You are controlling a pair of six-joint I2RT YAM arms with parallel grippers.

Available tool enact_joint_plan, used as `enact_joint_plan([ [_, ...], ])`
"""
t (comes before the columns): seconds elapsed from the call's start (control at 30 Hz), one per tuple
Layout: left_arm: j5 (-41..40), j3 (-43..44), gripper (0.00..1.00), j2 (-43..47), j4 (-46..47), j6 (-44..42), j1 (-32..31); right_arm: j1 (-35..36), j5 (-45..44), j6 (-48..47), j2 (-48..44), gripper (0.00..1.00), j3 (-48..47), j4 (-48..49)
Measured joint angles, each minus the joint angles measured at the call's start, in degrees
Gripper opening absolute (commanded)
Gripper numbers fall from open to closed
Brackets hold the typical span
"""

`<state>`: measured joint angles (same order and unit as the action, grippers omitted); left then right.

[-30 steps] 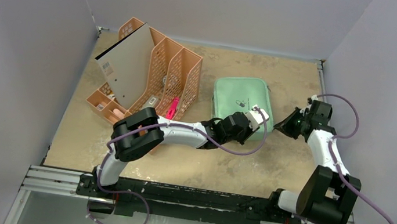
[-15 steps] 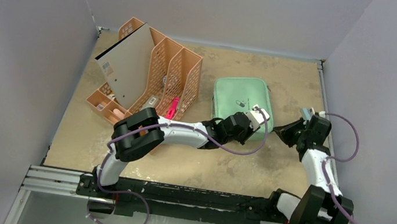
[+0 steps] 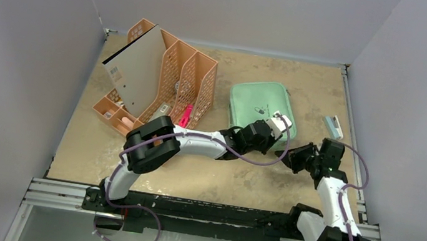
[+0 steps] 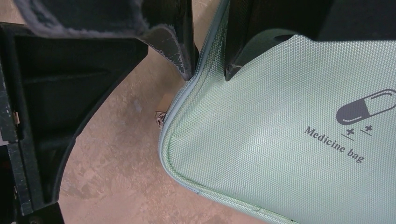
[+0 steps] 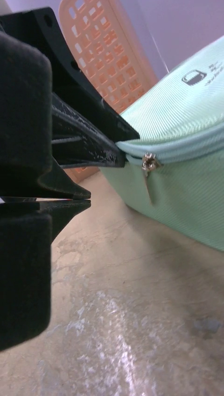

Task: Organize the medicine kit
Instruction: Zip the medicine box at the center of the board.

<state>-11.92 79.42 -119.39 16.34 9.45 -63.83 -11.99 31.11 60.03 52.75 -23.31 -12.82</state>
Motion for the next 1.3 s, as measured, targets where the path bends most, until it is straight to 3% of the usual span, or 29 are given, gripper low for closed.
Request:
enact_joint_plan([
  [0.37, 2.54, -0.55, 0.41, 7.06, -12.24, -0.55, 0.0, 0.04, -1.6, -5.14, -0.44, 0.01, -5.73, -6.01],
  [0.47, 2.69, -0.98, 0.45, 9.86, -15.87, -0.61, 0.0, 0.04, -3.8, -9.44, -1.88, 0.17, -9.35, -6.64],
  [0.7, 3.32, -1.05, 0.46, 13.7, -21.35, -0.2, 0.42, 0.72, -10.73, -20.79, -8.39, 0.18, -10.84, -8.74],
  [0.87, 5.03, -1.42, 0.46, 14.16, -24.96, 0.66, 2.8, 6.4, -16.35, -25.11, -10.34, 0.25, -8.09, -8.37],
  [1.07, 6.47, -4.28, 0.46, 16.55, -27.34, 1.07, 6.82, 11.26, -18.93, -27.56, -3.93, 0.39, -5.22, -3.43],
  [1.3, 7.17, -5.14, 0.47, 19.43, -28.92, 0.57, 7.67, 11.34, -20.9, -33.22, 1.49, 0.42, -4.26, 4.28],
])
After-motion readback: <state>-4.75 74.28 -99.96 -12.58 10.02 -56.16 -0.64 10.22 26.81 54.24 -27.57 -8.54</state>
